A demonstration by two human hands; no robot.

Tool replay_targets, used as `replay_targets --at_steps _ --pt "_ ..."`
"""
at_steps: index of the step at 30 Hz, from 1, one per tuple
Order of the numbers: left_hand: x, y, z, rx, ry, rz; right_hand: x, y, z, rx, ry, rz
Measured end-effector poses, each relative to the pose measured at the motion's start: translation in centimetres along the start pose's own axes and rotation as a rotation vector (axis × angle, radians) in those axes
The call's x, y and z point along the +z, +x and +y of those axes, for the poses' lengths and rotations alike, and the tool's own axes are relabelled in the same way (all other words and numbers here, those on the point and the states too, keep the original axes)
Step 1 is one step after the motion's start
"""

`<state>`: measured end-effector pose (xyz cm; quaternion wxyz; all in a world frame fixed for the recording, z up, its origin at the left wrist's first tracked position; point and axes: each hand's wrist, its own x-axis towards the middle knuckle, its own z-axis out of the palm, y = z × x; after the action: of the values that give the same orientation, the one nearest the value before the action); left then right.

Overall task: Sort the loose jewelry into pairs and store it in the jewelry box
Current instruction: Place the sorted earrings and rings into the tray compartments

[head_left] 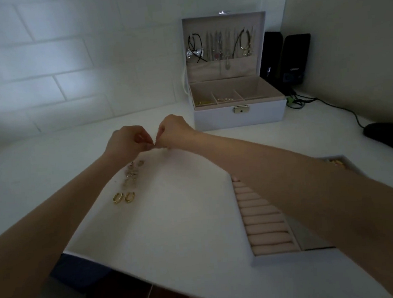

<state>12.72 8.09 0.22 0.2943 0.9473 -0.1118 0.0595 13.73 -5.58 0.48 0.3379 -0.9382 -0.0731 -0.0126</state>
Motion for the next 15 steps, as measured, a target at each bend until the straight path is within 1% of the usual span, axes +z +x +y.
replay_targets --at_steps 3,6,10,15 --pt "0.1 -1.9 2.5 0.073 -0.059 -0.012 -3.1 -3.8 0.4 -0.008 0.132 -0.015" --pt "0.5 -4.0 5.3 0.141 -0.137 -0.074 -6.1 -7.7 1.6 -0.006 0.221 -0.025" --pt "1.5 -6.5 8.6 0.208 -0.276 -0.21 -8.9 -12.7 3.4 0.027 0.149 -0.038" --pt "3.0 -8.6 11.1 0.27 -0.264 -0.293 -10.9 -17.1 5.3 0.114 0.048 -0.11"
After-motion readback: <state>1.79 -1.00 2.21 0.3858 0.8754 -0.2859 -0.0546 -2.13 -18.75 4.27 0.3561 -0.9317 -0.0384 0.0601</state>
